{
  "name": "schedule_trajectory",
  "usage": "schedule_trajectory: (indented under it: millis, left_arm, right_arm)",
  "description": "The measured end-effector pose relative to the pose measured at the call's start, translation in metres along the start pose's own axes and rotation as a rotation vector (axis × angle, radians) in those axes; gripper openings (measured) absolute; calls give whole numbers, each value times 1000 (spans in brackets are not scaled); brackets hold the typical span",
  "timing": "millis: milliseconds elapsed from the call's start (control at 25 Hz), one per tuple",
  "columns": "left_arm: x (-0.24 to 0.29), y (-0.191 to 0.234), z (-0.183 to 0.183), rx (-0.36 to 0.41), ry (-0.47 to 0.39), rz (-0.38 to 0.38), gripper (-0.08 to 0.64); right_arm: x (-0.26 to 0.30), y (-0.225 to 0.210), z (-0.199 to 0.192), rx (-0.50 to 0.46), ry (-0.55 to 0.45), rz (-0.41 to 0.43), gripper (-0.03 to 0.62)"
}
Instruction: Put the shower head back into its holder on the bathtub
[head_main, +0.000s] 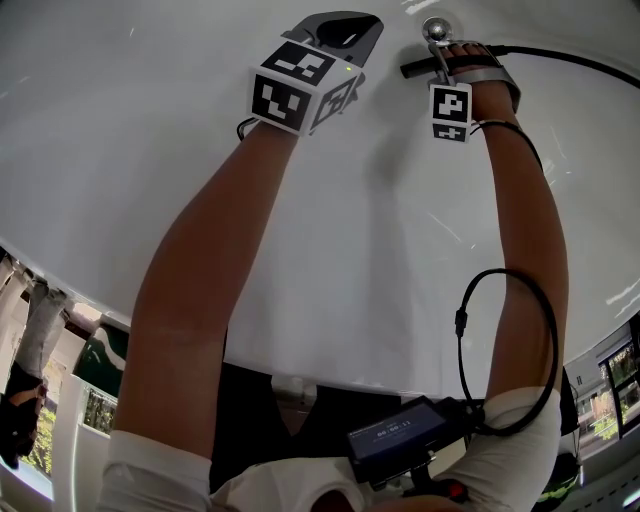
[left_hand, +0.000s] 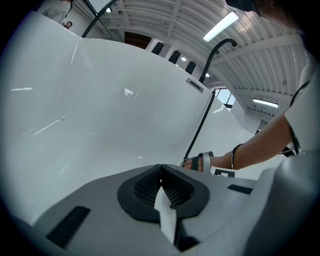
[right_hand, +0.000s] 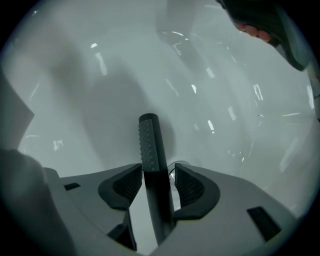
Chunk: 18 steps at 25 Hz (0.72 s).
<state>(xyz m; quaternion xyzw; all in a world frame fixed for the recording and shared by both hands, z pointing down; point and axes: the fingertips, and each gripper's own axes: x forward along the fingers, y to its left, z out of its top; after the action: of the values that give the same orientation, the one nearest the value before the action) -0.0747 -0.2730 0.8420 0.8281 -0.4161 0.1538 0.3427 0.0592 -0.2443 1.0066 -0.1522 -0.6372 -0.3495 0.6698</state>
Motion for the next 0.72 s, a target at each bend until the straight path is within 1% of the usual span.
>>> schedule_trajectory:
  millis: [80,160,280,440,600,720]
  left_arm:
    - [-1,2,-1,-16,1,4,17]
    - [-1,4,0,-20,2,6,17]
    - [-2,6,-2,-23,2,6,17]
    - [0,7,-8,-37,6,13,17]
    - [-4,4,-4,-32,7,15,17]
    - [-12,4,3,-43,5,28,17]
  right_arm:
    - [3,2,2,-36,25,8,209]
    - [6,-1,0,-30,46,7,206]
    - [8,-2,-4,-24,76,-9,141]
    - [9,5,-5,-8,75,-10,127]
    - [-8,-4,-4,43,72,-85,124]
    - [-31,-15,5,53,48,-143,123]
